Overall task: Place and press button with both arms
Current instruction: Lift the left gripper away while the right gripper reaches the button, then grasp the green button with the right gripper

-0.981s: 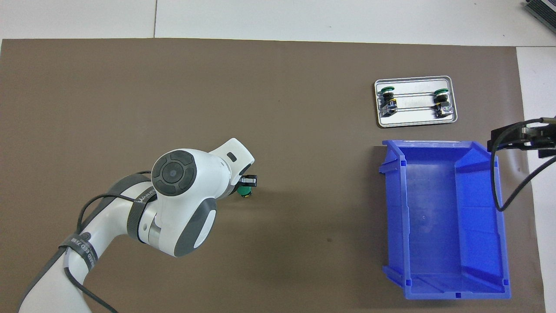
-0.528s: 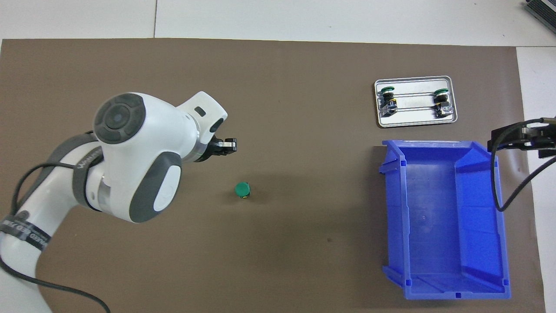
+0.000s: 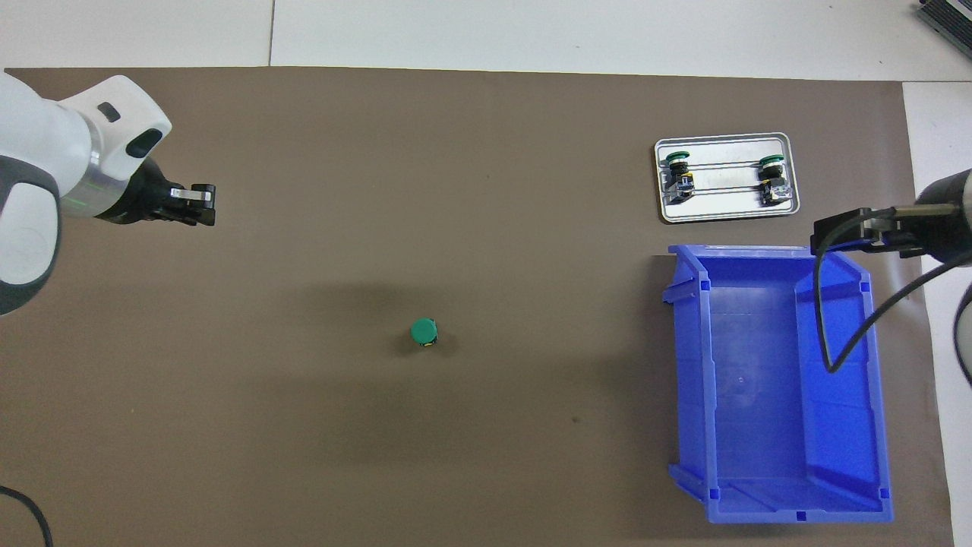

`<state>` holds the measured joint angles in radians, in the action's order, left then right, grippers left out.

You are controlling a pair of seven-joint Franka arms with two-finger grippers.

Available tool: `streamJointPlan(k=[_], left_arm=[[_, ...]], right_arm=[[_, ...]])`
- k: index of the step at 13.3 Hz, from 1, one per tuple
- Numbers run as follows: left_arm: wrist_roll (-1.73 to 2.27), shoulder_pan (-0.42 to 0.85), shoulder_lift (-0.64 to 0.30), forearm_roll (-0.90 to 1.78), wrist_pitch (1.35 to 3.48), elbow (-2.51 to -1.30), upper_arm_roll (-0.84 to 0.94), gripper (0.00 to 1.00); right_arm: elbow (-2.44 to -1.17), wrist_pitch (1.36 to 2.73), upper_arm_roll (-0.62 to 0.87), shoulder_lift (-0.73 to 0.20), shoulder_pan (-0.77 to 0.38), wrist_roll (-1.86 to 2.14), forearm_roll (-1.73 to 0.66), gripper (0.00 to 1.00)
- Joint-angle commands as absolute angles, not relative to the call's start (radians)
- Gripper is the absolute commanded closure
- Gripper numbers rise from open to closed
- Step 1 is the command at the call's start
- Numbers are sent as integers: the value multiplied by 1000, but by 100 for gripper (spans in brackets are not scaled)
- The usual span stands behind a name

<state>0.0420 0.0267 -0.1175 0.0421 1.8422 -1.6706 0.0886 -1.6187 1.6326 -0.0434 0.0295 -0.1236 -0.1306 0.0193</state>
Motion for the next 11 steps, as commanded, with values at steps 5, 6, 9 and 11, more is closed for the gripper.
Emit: streamJointPlan(k=[5, 6, 9, 11], left_arm=[[0, -17, -101, 2, 1605, -1481, 95, 34], [-2, -18, -104, 2, 1562, -1454, 97, 32], [-3, -18, -107, 2, 1494, -1401, 94, 28], [-8, -17, -101, -21, 1473, -1399, 86, 25]], right_arm=[[-1621, 1871, -37, -153, -443, -617, 5, 0], [-1612, 1919, -37, -197, -484, -708, 9, 0], [-1600, 2066, -37, -305, -590, -918, 5, 0], [-1600, 2124, -37, -359, -653, -998, 3, 0]])
